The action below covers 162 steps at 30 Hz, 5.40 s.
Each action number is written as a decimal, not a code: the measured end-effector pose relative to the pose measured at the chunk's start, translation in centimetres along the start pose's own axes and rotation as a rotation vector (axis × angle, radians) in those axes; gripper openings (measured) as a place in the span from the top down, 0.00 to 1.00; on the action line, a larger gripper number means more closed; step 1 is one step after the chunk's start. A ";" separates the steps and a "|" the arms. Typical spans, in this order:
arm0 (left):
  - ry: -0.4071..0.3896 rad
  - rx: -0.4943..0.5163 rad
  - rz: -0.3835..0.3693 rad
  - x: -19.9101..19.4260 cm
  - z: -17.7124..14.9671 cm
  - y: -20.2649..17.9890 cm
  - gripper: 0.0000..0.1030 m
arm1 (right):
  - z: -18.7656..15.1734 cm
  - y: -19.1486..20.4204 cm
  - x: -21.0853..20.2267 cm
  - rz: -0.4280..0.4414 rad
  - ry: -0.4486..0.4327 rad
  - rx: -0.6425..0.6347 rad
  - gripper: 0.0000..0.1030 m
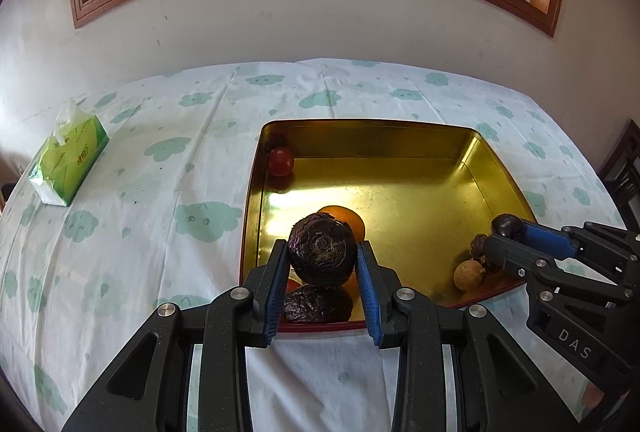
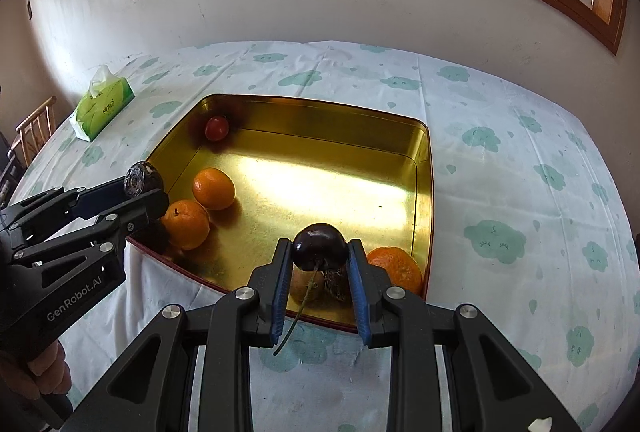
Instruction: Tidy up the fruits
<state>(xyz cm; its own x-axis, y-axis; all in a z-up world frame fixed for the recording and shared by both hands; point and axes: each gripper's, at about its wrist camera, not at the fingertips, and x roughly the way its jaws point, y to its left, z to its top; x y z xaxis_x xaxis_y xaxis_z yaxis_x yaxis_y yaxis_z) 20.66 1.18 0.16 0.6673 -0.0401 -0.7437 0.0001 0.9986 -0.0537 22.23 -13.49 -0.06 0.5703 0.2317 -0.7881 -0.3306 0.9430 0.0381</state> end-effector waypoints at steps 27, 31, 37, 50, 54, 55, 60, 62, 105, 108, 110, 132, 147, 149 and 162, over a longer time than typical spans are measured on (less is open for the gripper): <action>0.032 0.018 0.041 3.7 0.8 0.0 0.66 | 1.3 -0.4 3.8 -0.011 0.046 -0.021 0.74; 0.031 0.013 0.040 3.7 0.8 0.0 0.66 | 1.3 -0.4 3.8 -0.014 0.046 -0.022 0.74; 0.035 0.015 0.045 3.7 0.8 0.0 0.66 | 1.3 -0.5 3.8 -0.010 0.048 -0.018 0.74; 0.029 0.003 0.044 2.5 0.6 -0.1 0.62 | 1.1 -0.1 2.3 -0.024 0.020 -0.009 0.62; 0.019 -0.001 0.041 1.7 0.4 -0.2 0.57 | 0.9 -0.1 1.3 -0.029 0.006 -0.004 0.57; 0.016 -0.001 0.041 1.5 0.4 -0.2 0.57 | 0.9 -0.1 1.1 -0.028 0.005 -0.004 0.57; -0.002 -0.006 0.050 0.2 0.3 -0.3 0.55 | 0.3 -0.4 -0.2 -0.034 -0.005 0.021 0.56; -0.009 -0.015 0.058 -0.5 0.1 -0.2 0.55 | 0.0 -0.6 -0.7 -0.037 -0.005 0.036 0.56; -0.031 -0.058 0.190 -9.7 -9.4 -1.9 0.51 | -10.6 2.5 -8.5 -0.075 -0.034 0.106 0.54; -0.027 -0.061 0.188 -9.7 -9.4 -1.9 0.51 | -10.7 2.6 -8.4 -0.073 -0.026 0.103 0.54; -0.024 -0.065 0.187 -9.7 -9.4 -1.9 0.51 | -10.8 2.7 -8.3 -0.074 -0.023 0.100 0.54; -0.002 -0.086 0.167 -9.1 -9.6 -1.6 0.51 | -11.1 2.8 -8.1 -0.070 -0.017 0.099 0.54; 0.003 -0.087 0.149 -8.9 -9.8 -1.7 0.51 | -11.3 2.8 -7.9 -0.073 -0.016 0.100 0.54; 0.003 -0.086 0.146 -8.9 -9.8 -1.8 0.51 | -11.3 2.8 -7.9 -0.073 -0.017 0.100 0.54; 0.005 -0.085 0.136 -9.0 -9.9 -1.9 0.51 | -11.4 2.9 -7.9 -0.073 -0.015 0.099 0.54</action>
<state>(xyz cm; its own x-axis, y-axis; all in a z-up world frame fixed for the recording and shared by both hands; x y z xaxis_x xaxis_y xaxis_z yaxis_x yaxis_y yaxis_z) 7.32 -0.67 0.34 0.6530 0.0954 -0.7513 -0.1538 0.9881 -0.0082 8.24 -15.31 -0.71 0.6018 0.1648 -0.7815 -0.2127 0.9762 0.0420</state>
